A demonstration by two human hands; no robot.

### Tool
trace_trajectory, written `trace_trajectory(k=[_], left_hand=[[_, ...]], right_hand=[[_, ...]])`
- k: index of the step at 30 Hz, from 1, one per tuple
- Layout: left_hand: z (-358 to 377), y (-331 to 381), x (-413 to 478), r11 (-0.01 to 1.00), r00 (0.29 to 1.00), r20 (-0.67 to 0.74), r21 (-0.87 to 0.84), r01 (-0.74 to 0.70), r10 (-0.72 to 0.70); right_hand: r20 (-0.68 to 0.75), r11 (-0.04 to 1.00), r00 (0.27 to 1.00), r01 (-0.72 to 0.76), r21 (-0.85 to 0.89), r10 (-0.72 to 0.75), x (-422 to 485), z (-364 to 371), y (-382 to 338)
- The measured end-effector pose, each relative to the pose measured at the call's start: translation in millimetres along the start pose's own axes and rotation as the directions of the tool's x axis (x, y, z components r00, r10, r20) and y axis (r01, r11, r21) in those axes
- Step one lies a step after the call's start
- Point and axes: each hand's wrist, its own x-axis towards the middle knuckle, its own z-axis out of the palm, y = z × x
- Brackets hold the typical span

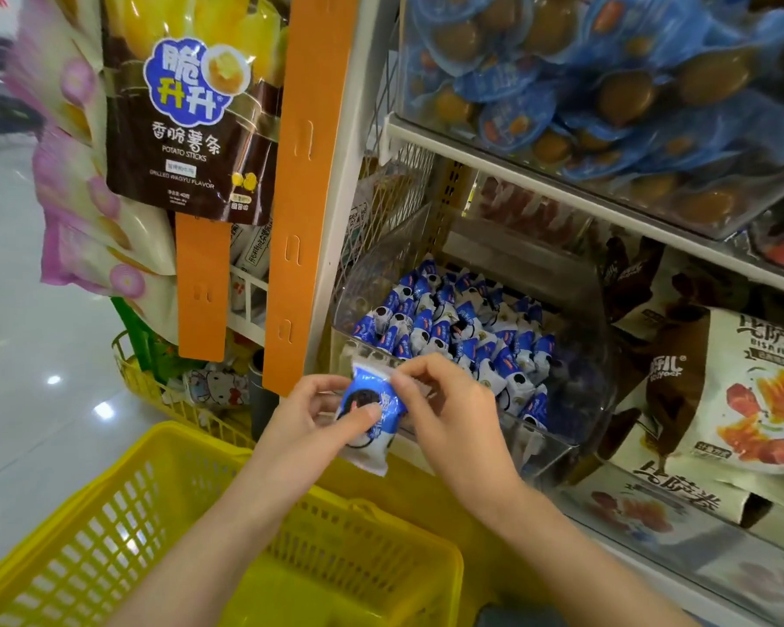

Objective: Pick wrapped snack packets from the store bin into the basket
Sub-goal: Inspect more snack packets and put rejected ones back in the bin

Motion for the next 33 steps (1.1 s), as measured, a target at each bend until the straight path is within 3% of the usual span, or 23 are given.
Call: trace_trajectory(k=[7, 12, 14, 18, 23, 25, 29, 33], left_hand=[[-10, 6, 1, 0.937, 0.997, -0.068, -0.342, -0.067, 0.046], [-15, 10, 3, 0.899, 0.98, -0.154, -0.4, -0.177, 0.125], [-15, 11, 1, 0.918, 0.96, -0.197, -0.305, -0.253, 0.199], [-17, 13, 0, 0.924, 0.894, -0.242, 0.025, -0.382, 0.377], [-16, 12, -4, 0.863, 0.874, -0.102, 0.25, -0.439, 0.474], [-11, 11, -5, 0.876, 0.896, -0.044, 0.237, -0.421, 0.442], [-8, 8, -4, 0.968, 0.967, -0.032, 0.018, -0.252, 0.252], [-9, 7, -4, 0.965, 0.966, -0.048, 0.073, -0.252, 0.256]], right_hand=[[-0.037, 0.942, 0.981, -0.17, 0.288, 0.189, 5, -7, -5], [0.14, 0.879, 0.96, -0.279, 0.386, 0.243, 6, -4, -7], [0.232, 0.897, 0.946, -0.294, 0.329, 0.225, 3, -1, -4], [0.274, 0.99, 0.957, -0.119, 0.07, 0.095, -1, 0, -2], [0.254, 0.987, 0.967, -0.068, 0.144, 0.029, -6, 3, -8], [0.205, 0.979, 0.977, -0.092, 0.183, 0.054, -5, 2, -9], [0.16, 0.957, 0.976, -0.185, 0.223, 0.151, 0, 3, -6], [0.234, 0.919, 0.955, -0.249, 0.307, 0.181, 1, 5, -4]])
